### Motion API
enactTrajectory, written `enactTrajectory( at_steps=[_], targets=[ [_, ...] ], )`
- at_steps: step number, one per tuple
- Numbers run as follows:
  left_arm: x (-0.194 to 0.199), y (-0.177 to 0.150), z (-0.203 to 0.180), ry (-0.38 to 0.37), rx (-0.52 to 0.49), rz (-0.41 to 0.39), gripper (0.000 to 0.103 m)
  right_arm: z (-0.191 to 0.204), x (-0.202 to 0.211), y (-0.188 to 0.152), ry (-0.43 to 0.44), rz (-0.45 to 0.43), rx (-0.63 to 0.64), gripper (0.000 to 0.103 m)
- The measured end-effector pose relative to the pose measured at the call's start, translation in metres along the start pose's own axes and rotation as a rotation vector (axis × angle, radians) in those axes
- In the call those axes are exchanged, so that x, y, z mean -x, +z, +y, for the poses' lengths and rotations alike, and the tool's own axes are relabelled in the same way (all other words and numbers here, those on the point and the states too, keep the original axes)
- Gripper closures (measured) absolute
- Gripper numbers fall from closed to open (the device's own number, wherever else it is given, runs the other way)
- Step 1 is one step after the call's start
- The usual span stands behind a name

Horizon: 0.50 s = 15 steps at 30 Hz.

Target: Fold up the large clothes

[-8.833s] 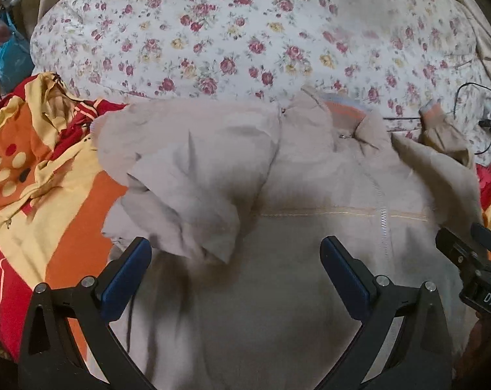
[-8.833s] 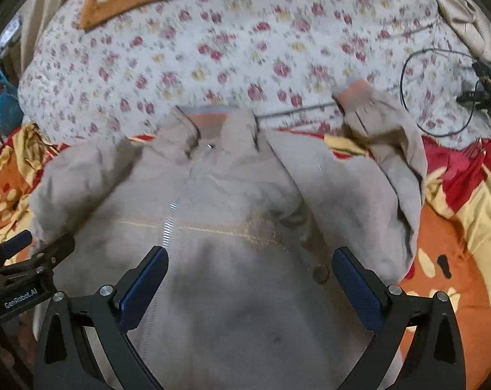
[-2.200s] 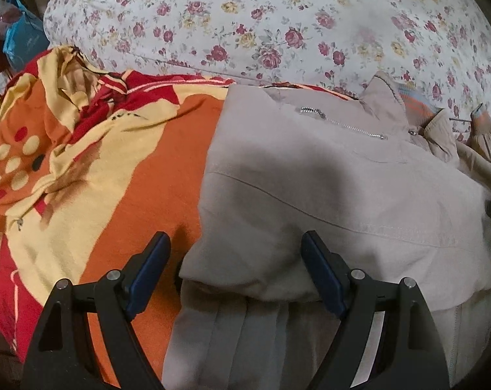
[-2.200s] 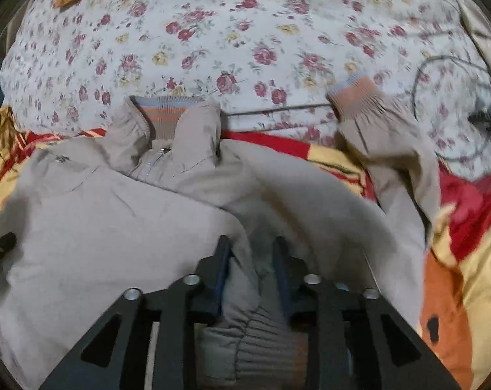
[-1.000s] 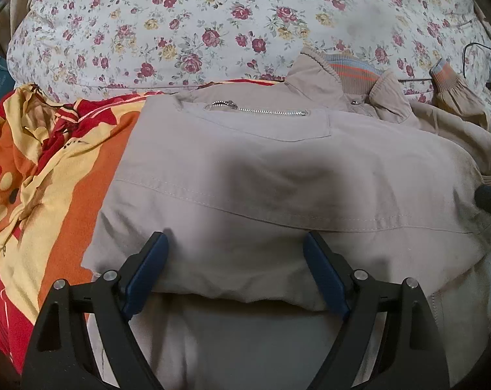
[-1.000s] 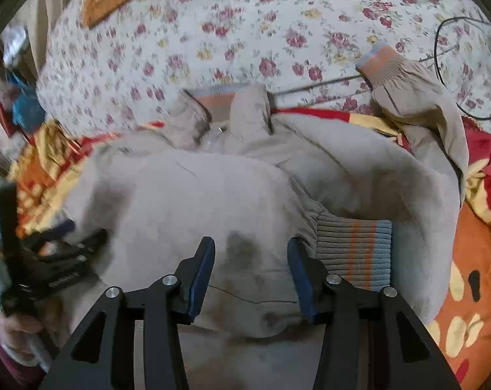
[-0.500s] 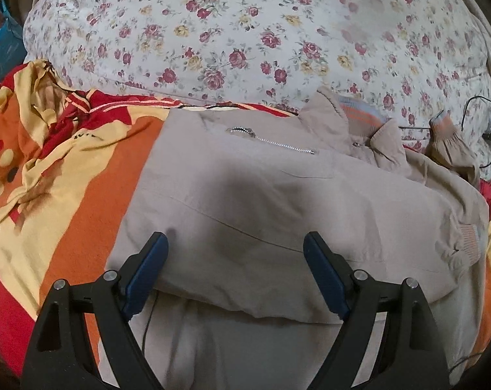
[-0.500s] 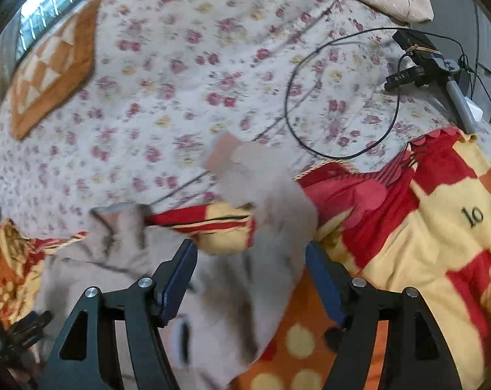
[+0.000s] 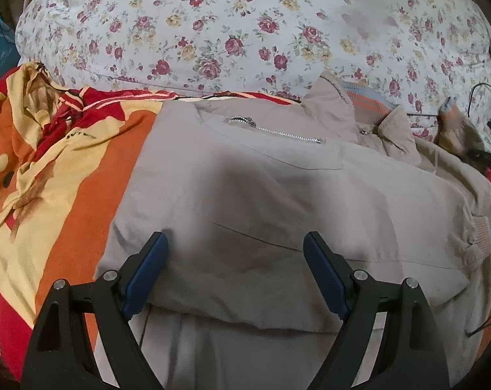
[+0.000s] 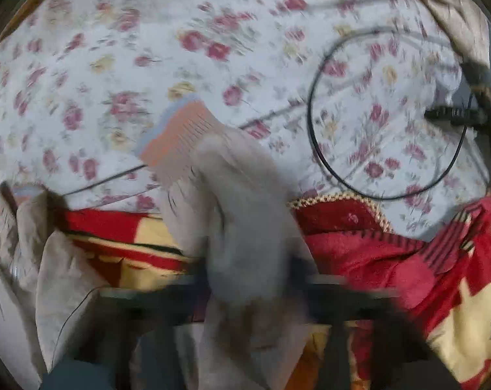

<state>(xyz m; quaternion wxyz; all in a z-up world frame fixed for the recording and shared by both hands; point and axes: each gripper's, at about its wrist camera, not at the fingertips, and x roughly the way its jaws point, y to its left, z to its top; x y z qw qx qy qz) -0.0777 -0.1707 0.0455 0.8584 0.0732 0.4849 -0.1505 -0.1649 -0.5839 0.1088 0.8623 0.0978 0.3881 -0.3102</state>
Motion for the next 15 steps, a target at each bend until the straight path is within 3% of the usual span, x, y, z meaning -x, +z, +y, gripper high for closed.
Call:
enactTrajectory(
  at_steps=[4,9,12,15],
  targets=[
    [0.004,0.001,0.003,-0.006,0.011,-0.008,0.017,-0.041,0.053,0.007,0.193,-0.137,-0.147,0.101],
    [0.017,0.006,0.01,-0.02,0.048,-0.039,0.017,-0.073,0.161,0.011,0.447,-0.336,-0.154,0.101],
    [0.03,0.009,0.018,-0.038,0.079,-0.063,0.017,-0.069,0.207,0.016,0.609,-0.372,-0.122,0.101],
    [0.046,0.015,0.034,-0.058,0.125,-0.098,0.017,-0.038,0.25,0.017,0.772,-0.363,-0.007,0.101]
  ],
)
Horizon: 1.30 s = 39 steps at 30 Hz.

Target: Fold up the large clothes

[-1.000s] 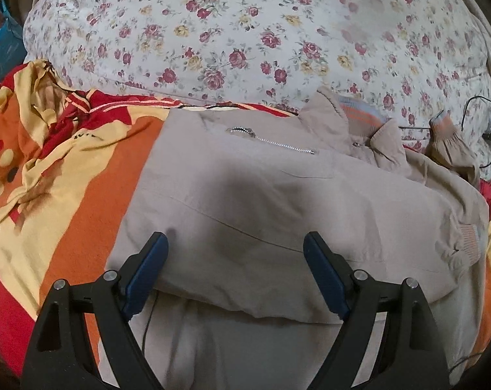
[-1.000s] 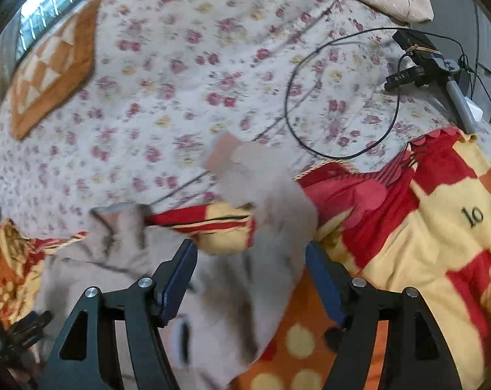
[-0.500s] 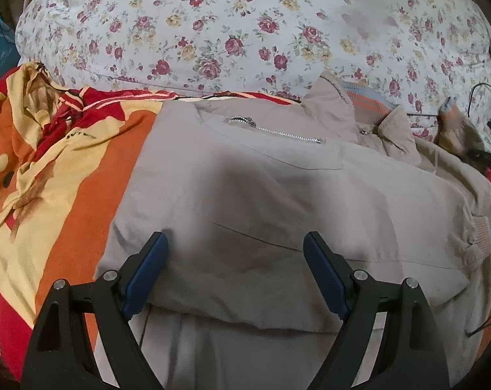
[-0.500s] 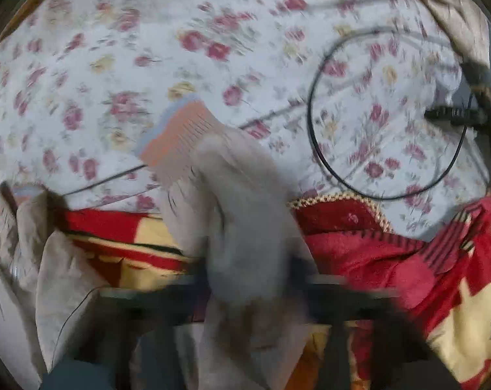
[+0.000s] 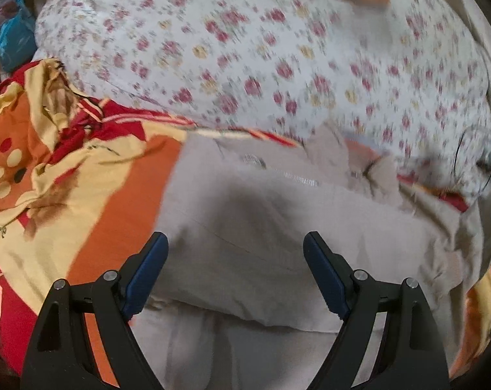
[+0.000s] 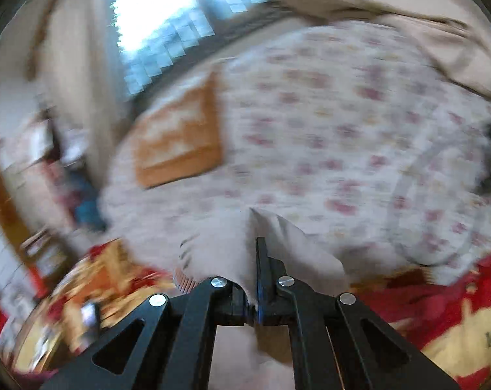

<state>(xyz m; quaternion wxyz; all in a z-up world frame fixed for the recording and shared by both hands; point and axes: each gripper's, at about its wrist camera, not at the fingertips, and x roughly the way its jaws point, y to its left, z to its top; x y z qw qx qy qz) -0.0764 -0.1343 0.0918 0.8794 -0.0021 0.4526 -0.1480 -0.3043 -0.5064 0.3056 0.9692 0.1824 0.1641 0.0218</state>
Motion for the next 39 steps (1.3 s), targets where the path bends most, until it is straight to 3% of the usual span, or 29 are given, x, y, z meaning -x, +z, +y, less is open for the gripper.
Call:
enactTrajectory(
  at_steps=[4,9,11,12,13,15,17,20,24,28,31,35,36,37,38,39],
  targets=[
    [0.025,0.015,0.033,-0.031,0.094,-0.06,0.017,0.075,-0.031,-0.002,0.157,0.164,0.135,0.098],
    [0.038,0.028,0.072,-0.022,0.198,-0.11,0.017,0.149,-0.126,-0.04,0.297,0.43,0.219,0.095],
    [0.032,0.029,0.082,-0.038,0.228,-0.093,0.017,0.157,-0.185,-0.068,0.201,0.498,0.235,0.076],
    [0.027,0.03,0.084,-0.052,0.231,-0.074,0.017,0.152,-0.217,-0.082,0.1,0.53,0.221,0.048],
    [0.023,0.029,0.085,-0.068,0.232,-0.053,0.017,0.142,-0.24,-0.094,0.019,0.563,0.172,0.04],
    [0.018,0.027,0.085,-0.11,0.236,-0.018,0.017,0.118,-0.26,-0.107,-0.037,0.61,0.054,0.04],
    [0.017,0.025,0.081,-0.156,0.235,-0.002,0.017,0.095,-0.247,-0.111,-0.041,0.581,-0.015,0.041],
    [0.016,0.022,0.064,-0.213,0.187,0.021,0.014,0.081,-0.194,-0.104,-0.1,0.493,0.044,0.04],
    [0.001,0.009,0.045,-0.246,0.157,0.086,0.012,0.063,-0.132,-0.11,-0.249,0.389,0.121,0.033],
    [-0.018,-0.007,0.029,-0.258,0.168,0.167,0.012,0.046,-0.102,-0.135,-0.289,0.375,0.111,0.034],
    [-0.023,-0.01,0.012,-0.241,0.115,0.151,0.012,0.04,-0.081,-0.153,-0.33,0.317,0.122,0.034],
    [-0.038,-0.007,0.0,-0.202,0.103,0.125,0.012,0.034,-0.089,-0.169,-0.359,0.378,0.157,0.037],
    [-0.042,-0.006,-0.001,-0.219,0.108,0.128,0.025,0.035,-0.092,-0.172,-0.377,0.39,0.188,0.038],
    [-0.046,-0.004,-0.003,-0.235,0.096,0.143,0.046,0.036,-0.098,-0.177,-0.4,0.405,0.237,0.044],
    [-0.048,-0.001,-0.008,-0.238,0.066,0.159,0.051,0.036,-0.105,-0.184,-0.433,0.429,0.288,0.066],
    [-0.047,0.001,-0.01,-0.246,0.052,0.149,0.056,0.034,-0.111,-0.189,-0.457,0.446,0.309,0.078]
  ],
)
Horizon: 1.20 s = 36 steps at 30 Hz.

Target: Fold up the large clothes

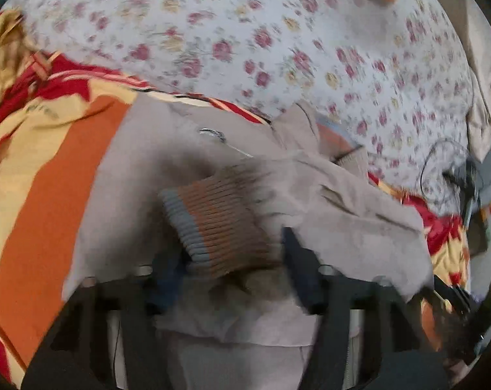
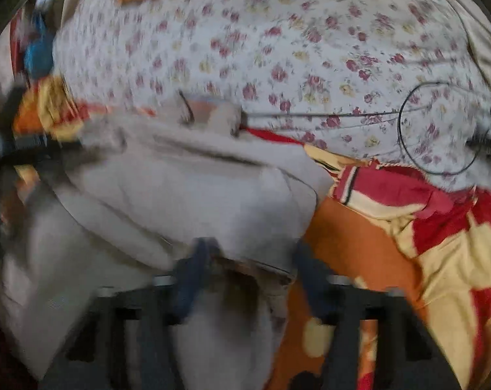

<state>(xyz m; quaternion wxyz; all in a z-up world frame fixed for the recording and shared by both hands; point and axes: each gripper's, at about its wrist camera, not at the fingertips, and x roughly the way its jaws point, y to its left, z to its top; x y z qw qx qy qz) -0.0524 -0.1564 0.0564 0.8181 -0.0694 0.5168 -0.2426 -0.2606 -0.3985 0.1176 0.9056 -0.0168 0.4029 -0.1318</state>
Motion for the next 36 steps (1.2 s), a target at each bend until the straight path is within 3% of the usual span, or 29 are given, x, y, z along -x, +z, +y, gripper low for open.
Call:
enactTrajectory(
  at_steps=[1,3,5,8,13,15,18,19,21,25,28,32,36],
  targets=[
    [0.006,0.002,-0.002,-0.024,-0.008,-0.02,0.063,-0.001,-0.008,-0.001,-0.024,0.016,-0.003,0.092],
    [0.017,0.006,-0.002,-0.077,-0.005,-0.019,0.067,-0.012,-0.009,-0.002,0.001,0.017,-0.063,0.098],
    [0.035,0.009,-0.001,-0.113,-0.016,-0.037,0.068,-0.026,0.011,-0.004,0.084,-0.013,-0.148,0.101],
    [0.046,0.009,0.004,-0.085,-0.025,-0.031,0.068,-0.035,0.036,-0.012,0.148,-0.028,-0.18,0.101],
    [0.027,0.005,0.021,-0.002,0.033,0.04,0.068,-0.027,0.023,-0.031,0.171,0.113,-0.115,0.103],
    [0.021,0.001,0.022,0.015,0.031,0.054,0.068,-0.03,0.029,-0.03,0.207,0.098,-0.124,0.099],
    [0.017,-0.002,0.017,0.049,0.012,0.049,0.067,-0.047,0.047,-0.015,0.209,-0.011,-0.226,0.076],
    [0.017,-0.003,0.016,0.056,0.012,0.045,0.067,-0.051,0.048,-0.006,0.19,-0.035,-0.255,0.074],
    [0.014,-0.004,0.018,0.054,0.024,0.046,0.066,-0.049,0.033,0.016,0.125,-0.024,-0.254,0.074],
    [0.009,-0.003,0.023,0.048,0.045,0.053,0.063,-0.039,-0.043,0.044,0.094,0.122,-0.22,0.08],
    [0.004,-0.002,0.021,0.064,0.03,0.049,0.062,-0.06,-0.088,0.063,0.085,0.111,-0.349,0.077],
    [-0.001,0.0,0.018,0.079,0.007,0.042,0.06,-0.102,-0.141,0.071,0.222,0.152,-0.645,0.076],
    [-0.001,0.002,0.019,0.071,0.017,0.045,0.058,-0.132,-0.128,0.064,0.183,0.127,-0.735,0.07]
  ],
)
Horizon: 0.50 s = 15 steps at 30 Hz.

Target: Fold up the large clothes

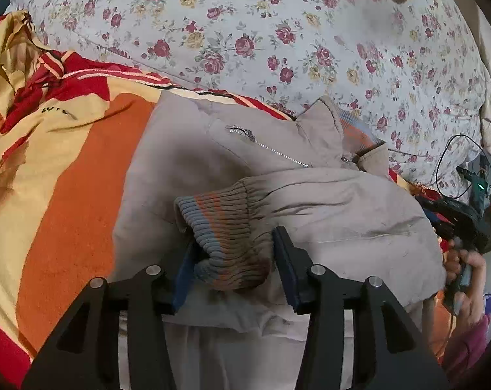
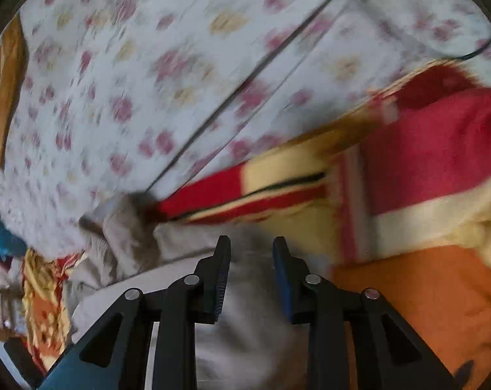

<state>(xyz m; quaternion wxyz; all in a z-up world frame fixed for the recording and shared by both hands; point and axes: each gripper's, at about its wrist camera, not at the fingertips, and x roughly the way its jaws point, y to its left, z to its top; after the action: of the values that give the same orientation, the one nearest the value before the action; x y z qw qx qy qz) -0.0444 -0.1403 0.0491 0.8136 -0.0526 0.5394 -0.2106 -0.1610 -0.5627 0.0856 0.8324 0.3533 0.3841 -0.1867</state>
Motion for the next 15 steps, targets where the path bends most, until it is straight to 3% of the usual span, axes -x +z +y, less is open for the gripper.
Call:
enactTrajectory(
  at_steps=[3,5,7,9,10,11,13,15],
  targets=[
    [0.004,0.001,0.001,-0.017,0.009,-0.01,0.058,-0.006,0.043,-0.019,0.05,-0.003,0.051,0.05],
    [0.006,0.001,0.0,-0.018,0.008,-0.023,0.058,-0.006,0.067,-0.041,0.075,0.008,0.115,0.026],
    [0.007,0.001,-0.003,-0.011,-0.003,-0.036,0.058,-0.006,0.073,-0.062,0.09,0.02,0.141,0.016],
    [0.011,0.001,-0.005,-0.002,-0.016,-0.064,0.058,-0.002,0.057,-0.08,0.105,0.095,0.138,0.024],
    [0.015,0.002,-0.005,-0.009,-0.014,-0.084,0.058,0.003,0.051,-0.086,0.117,0.127,0.146,0.063],
    [0.021,0.003,-0.004,-0.02,-0.01,-0.102,0.058,0.009,0.048,-0.095,0.099,0.138,0.169,0.083],
    [0.033,0.004,-0.002,-0.033,-0.009,-0.146,0.058,0.017,0.07,-0.105,0.061,0.032,0.249,0.096],
    [0.036,0.006,-0.003,0.029,-0.028,-0.193,0.058,0.012,0.086,-0.112,0.044,-0.011,0.232,0.101]
  ],
)
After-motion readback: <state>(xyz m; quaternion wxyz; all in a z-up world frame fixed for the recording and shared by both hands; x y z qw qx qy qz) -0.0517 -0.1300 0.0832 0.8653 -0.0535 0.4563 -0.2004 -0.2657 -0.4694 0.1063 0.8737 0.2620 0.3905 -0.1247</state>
